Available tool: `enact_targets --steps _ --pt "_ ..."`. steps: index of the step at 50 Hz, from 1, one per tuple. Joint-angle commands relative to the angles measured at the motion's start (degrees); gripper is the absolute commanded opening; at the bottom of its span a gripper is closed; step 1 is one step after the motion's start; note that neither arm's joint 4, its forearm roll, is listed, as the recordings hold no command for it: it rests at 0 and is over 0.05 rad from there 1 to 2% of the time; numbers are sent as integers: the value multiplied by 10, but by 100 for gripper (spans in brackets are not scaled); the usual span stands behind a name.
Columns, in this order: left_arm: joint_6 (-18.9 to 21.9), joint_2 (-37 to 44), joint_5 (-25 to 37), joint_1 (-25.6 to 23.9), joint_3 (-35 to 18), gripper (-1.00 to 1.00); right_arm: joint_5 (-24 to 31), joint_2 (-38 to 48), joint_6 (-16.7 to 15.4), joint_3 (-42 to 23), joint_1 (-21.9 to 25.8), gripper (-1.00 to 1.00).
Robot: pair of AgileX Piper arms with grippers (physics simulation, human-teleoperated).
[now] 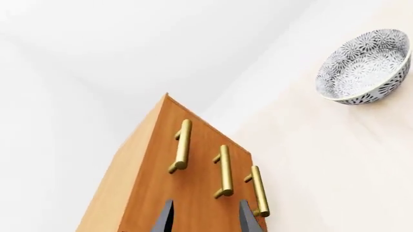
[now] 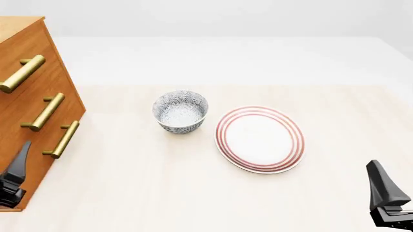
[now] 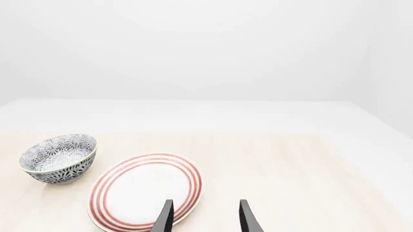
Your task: Open the top drawer of the cabinet.
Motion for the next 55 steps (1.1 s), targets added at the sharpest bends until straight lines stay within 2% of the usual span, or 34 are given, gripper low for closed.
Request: enact_targets --steps 1,12,13,14,15,17,23,30,37,41,43,55 --pt "75 37 -50 12 18 100 0 0 0 0 0 100" --pt "125 80 -104 17 30 100 0 0 0 0 0 100" --pt "147 84 -120 23 38 100 0 0 0 0 0 100" --pt "147 85 -121 23 39 100 0 0 0 0 0 100" --pt "165 96 -141 29 48 100 0 0 0 0 0 100" --pt "157 111 -142 21 36 100 0 0 0 0 0 100" --pt "185 125 -172 31 40 100 0 0 0 0 0 100" --pt "200 145 -190 37 31 100 0 0 0 0 0 100" --pt "211 181 -221 44 23 100 0 0 0 0 0 100" --pt "235 216 -264 48 26 100 0 0 0 0 0 100" --pt "229 224 -256 44 12 100 0 0 0 0 0 100" --pt "267 276 -310 49 6 100 0 0 0 0 0 100"
